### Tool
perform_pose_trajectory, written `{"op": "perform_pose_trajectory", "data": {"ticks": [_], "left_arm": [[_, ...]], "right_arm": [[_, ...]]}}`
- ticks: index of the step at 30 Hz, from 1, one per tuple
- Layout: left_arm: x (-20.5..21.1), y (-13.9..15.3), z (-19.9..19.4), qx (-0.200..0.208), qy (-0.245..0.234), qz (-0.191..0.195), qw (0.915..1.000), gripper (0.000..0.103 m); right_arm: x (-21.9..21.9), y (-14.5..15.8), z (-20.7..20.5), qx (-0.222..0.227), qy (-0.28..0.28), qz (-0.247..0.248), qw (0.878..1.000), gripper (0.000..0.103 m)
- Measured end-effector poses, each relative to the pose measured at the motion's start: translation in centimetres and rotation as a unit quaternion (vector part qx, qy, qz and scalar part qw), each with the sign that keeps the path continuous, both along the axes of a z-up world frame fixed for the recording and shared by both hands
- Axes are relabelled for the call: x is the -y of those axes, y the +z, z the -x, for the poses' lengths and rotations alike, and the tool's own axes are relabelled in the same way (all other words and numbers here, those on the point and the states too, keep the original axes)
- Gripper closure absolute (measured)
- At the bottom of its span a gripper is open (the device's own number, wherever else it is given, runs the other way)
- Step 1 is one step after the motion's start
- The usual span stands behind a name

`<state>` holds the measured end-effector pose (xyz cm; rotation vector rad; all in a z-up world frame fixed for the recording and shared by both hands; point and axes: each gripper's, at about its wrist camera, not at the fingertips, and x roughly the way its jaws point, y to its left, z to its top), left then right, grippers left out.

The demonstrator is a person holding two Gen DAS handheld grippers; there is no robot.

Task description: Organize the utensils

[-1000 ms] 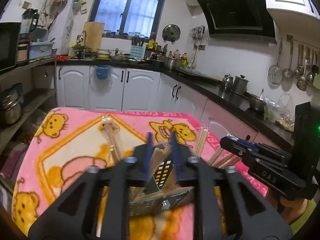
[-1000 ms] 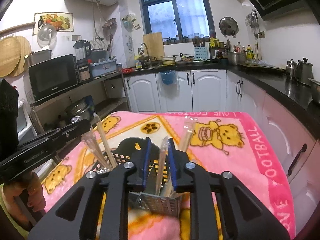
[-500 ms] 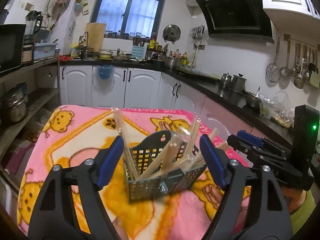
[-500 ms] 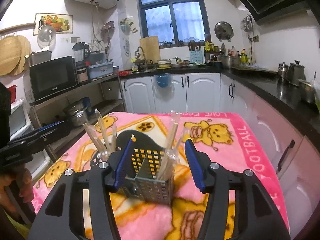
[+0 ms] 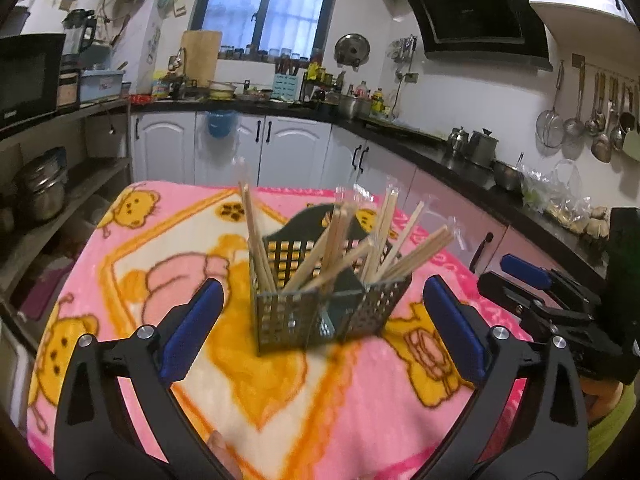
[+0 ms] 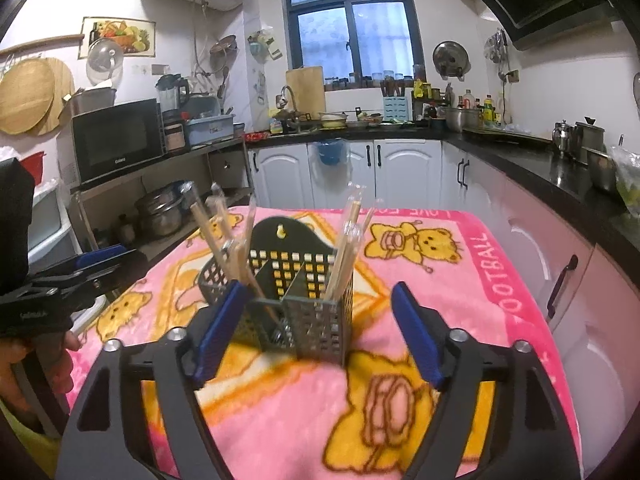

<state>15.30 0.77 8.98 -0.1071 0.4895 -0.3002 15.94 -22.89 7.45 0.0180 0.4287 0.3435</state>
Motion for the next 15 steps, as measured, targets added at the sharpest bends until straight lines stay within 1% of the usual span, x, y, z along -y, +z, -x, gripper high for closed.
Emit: {"op": "perform_pose_trajectory", "data": {"ticks": [2, 6, 8, 10, 15], "left_arm": [[0.1, -0.6, 0.6, -0.004, 0.003, -0.003, 1.0000, 0.011], [0.3, -2.0, 1.6, -0.011, 0.012, -0.004, 0.9999, 0.011], [0.4, -3.0, 1.9, -0.019, 0.014, -0.001, 0.9997, 0.011], [0.7, -3.9, 2.1, -0.026, 0.019, -0.008, 0.9994, 0.011], [1.0, -5.8, 2.9, -0.029, 0.035, -0.021, 0.9988, 0.011]], "right_arm": [[-0.1, -0.9, 0.7, -0.004, -0.002, 0.006, 1.000, 0.018], [-0.4, -2.8, 1.8, -0.009, -0.012, 0.023, 1.000, 0.015], [-0.4, -3.6, 2.5, -0.010, -0.013, 0.021, 1.000, 0.010], [-0.3, -4.4, 3.2, -0.006, -0.022, 0.016, 1.000, 0.008], [0.2, -5.9, 4.1, -0.004, -0.028, -0.001, 1.000, 0.007]]}}
